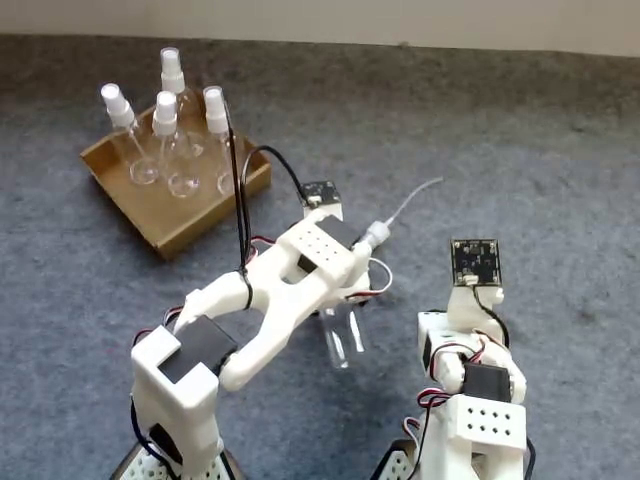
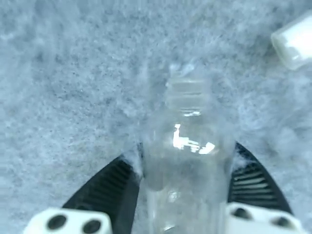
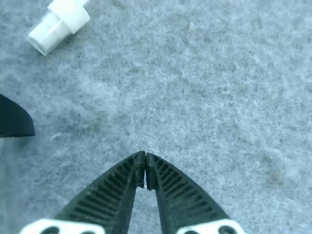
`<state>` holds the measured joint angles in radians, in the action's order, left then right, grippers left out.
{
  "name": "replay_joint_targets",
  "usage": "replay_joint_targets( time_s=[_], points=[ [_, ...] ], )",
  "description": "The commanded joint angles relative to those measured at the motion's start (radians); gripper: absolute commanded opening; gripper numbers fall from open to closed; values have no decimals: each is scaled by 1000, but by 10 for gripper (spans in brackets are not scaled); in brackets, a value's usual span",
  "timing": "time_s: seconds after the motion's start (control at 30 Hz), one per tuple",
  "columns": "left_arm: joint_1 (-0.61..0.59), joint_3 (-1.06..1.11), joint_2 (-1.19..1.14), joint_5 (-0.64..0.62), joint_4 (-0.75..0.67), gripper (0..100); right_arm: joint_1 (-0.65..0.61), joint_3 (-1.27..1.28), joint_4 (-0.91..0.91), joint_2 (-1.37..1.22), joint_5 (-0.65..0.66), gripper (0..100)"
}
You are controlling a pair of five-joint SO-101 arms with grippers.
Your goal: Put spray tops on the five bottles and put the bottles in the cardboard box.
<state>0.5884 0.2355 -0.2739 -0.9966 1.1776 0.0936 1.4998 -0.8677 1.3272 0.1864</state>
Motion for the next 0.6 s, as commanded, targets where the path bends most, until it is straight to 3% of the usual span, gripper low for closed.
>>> replay_joint_targets(
  time_s=[0.0, 0.1, 0.2, 0.33, 0.57],
  points=[
    [-28, -56, 19, 227, 84, 205, 7, -10, 21, 10, 8, 4],
    [-39, -122, 36, 425, 181, 191, 7, -10, 21, 10, 8, 4],
    [-56, -194, 62, 537, 307, 130, 7, -10, 21, 10, 8, 4],
    [-59, -209, 68, 638, 347, 61, 7, -10, 21, 10, 6, 4],
    [-120, -236, 81, 732, 353, 59, 7, -10, 21, 10, 5, 4]
  ],
)
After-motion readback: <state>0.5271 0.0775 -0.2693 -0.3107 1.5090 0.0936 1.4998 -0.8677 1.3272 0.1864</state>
